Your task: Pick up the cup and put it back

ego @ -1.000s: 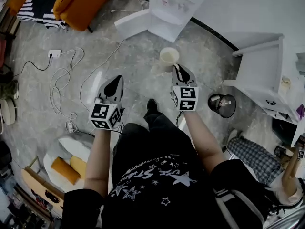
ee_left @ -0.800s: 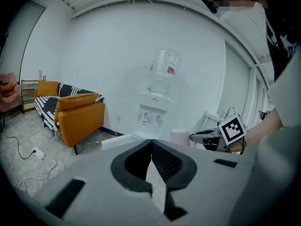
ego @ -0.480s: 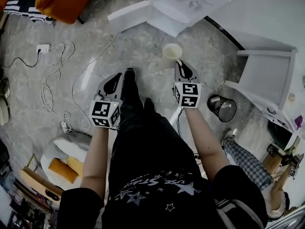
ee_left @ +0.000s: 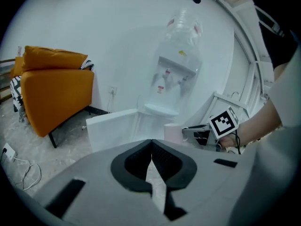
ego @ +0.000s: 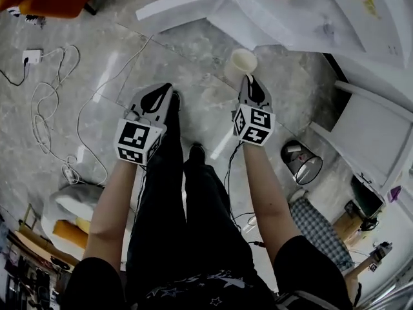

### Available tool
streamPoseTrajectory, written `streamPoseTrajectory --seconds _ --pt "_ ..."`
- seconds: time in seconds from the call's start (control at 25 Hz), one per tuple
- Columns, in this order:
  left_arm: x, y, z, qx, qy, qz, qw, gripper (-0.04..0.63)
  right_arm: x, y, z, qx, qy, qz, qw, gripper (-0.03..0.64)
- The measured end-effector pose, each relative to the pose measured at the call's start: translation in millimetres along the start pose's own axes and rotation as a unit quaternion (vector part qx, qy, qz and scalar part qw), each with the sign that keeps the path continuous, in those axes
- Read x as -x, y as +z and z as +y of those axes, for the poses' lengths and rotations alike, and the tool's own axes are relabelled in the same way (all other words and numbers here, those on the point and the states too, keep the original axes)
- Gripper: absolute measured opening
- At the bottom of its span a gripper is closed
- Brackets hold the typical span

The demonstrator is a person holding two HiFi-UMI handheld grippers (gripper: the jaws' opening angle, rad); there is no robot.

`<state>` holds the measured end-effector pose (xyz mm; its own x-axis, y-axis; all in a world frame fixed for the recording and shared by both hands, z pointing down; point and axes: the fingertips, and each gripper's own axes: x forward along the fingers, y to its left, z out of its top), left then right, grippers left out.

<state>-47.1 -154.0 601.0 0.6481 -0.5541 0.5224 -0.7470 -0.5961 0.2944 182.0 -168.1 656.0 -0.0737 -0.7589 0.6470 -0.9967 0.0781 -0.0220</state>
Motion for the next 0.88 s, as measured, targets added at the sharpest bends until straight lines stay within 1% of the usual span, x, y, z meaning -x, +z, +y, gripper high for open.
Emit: streamPoseTrajectory --seconds 0.12,0.2,0.36,0.48,0.6,0.72,0.88 --pt "-29.3 -33.4 29.0 -0.001 0.003 0.016 0.9999 0.009 -52.8 -20.7 -9.3 -0.004 -0.013 0.001 1.000 0.044" --pt "-51.8 -52.2 46.7 -0.003 0.005 0.019 0.9998 0.009 -89.8 -31.7 -19.4 -0.004 -0.018 -0.003 1.000 0.044" --pt "-101.5 -78.5 74.5 -0.001 -0.003 -0.001 1.0000 0.009 -158.4 -50.7 -45.4 0.002 -0.021 -0.013 1.000 0.044" --pt "-136.7 -93.0 100.8 -0.003 0.000 -0.017 0.9999 0.009 -212.9 -54.2 -64.8 0.010 -0.026 -0.034 0.999 0.044" --pt "-163.6 -105.4 121.9 -0.007 0.002 -0.029 0.9996 0.009 -257.8 -56.2 -88.0 0.006 -0.048 -0.052 0.997 0.044" --pt "-182.0 -112.0 141.5 -0.012 0.005 -0.039 0.9991 0.009 -293.8 -57.7 -107.8 -0.006 -0.070 -0.068 0.995 0.044" --pt "-197.0 -114.5 158.8 -0.021 0.009 -0.057 0.9981 0.009 -331.5 -61.8 -120.7 -0.006 -0.079 -0.076 0.994 0.044"
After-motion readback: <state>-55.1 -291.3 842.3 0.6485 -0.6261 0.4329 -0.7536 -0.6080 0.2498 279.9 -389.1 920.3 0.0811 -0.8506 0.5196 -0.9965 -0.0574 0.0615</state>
